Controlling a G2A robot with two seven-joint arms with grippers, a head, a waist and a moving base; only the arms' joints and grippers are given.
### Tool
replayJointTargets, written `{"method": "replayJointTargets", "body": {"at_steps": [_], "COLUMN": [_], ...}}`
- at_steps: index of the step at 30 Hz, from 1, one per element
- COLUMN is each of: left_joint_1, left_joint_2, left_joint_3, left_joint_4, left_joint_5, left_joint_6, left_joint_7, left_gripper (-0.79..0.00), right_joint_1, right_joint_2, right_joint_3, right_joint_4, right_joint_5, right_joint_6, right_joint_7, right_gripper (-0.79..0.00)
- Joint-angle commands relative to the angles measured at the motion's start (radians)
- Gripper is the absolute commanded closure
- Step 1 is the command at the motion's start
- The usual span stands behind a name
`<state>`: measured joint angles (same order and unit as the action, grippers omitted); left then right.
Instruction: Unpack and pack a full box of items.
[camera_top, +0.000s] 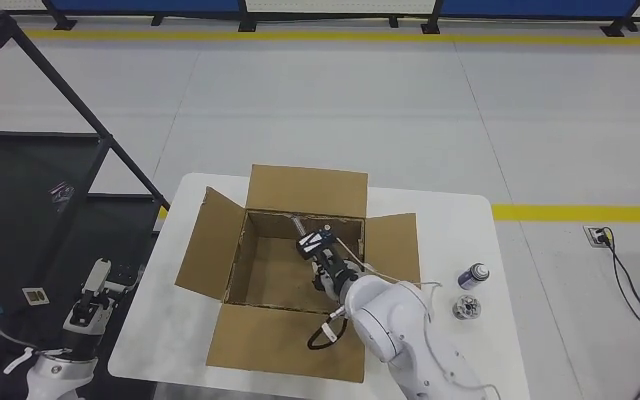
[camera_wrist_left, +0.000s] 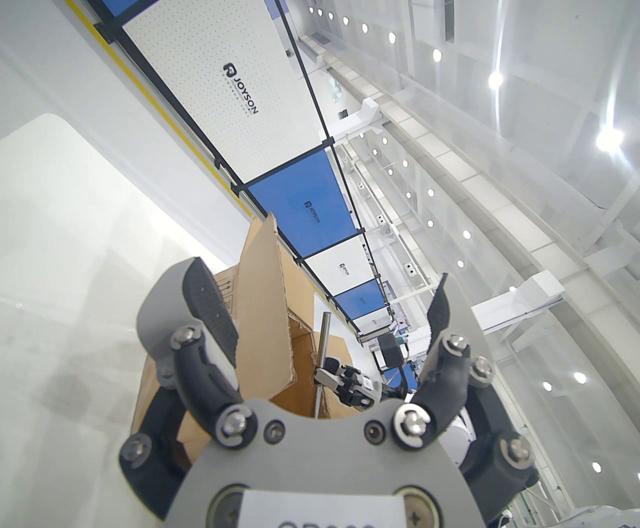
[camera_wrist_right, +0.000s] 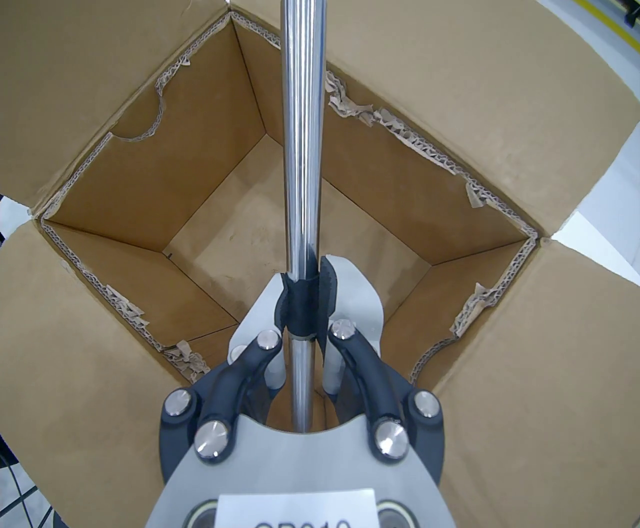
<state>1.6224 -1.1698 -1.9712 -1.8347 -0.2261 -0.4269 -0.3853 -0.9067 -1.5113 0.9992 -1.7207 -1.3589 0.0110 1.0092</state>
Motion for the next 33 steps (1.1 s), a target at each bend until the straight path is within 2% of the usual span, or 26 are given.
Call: {"method": "replayJointTargets", "body": {"at_steps": [1, 5, 12, 16, 19, 24, 33], "left_joint_1": [0.0, 0.0, 0.0, 0.0, 0.0, 0.0, 0.0], "left_joint_2": [0.0, 0.0, 0.0, 0.0, 0.0, 0.0, 0.0], "left_joint_3": [0.0, 0.0, 0.0, 0.0, 0.0, 0.0, 0.0], "left_joint_4": [0.0, 0.0, 0.0, 0.0, 0.0, 0.0, 0.0], "left_joint_5": [0.0, 0.0, 0.0, 0.0, 0.0, 0.0, 0.0], "left_joint_6": [0.0, 0.0, 0.0, 0.0, 0.0, 0.0, 0.0], "left_joint_7": [0.0, 0.0, 0.0, 0.0, 0.0, 0.0, 0.0], "left_gripper": [-0.785, -0.785, -0.785, -0.785, -0.785, -0.785, -0.785], "right_joint_1": [-0.004, -0.088, -0.371, -0.511, -0.571, -0.563, -0.391], "right_joint_2": [0.001, 0.014, 0.038, 0.046, 0.051, 0.06, 0.085], "right_joint_3": [0.031, 0.13, 0.359, 0.486, 0.557, 0.627, 0.65], "right_joint_4": [-0.033, -0.182, -0.496, -0.572, -0.569, -0.467, -0.195], "right_joint_5": [0.021, 0.023, 0.079, 0.145, 0.186, 0.218, 0.221], "right_joint_6": [0.018, 0.068, 0.148, 0.168, 0.17, 0.172, 0.094], "right_joint_7": [-0.007, -0.057, -0.198, -0.25, -0.223, -0.125, 0.14], "right_gripper": [0.0, 0.0, 0.0, 0.0, 0.0, 0.0, 0.0]}}
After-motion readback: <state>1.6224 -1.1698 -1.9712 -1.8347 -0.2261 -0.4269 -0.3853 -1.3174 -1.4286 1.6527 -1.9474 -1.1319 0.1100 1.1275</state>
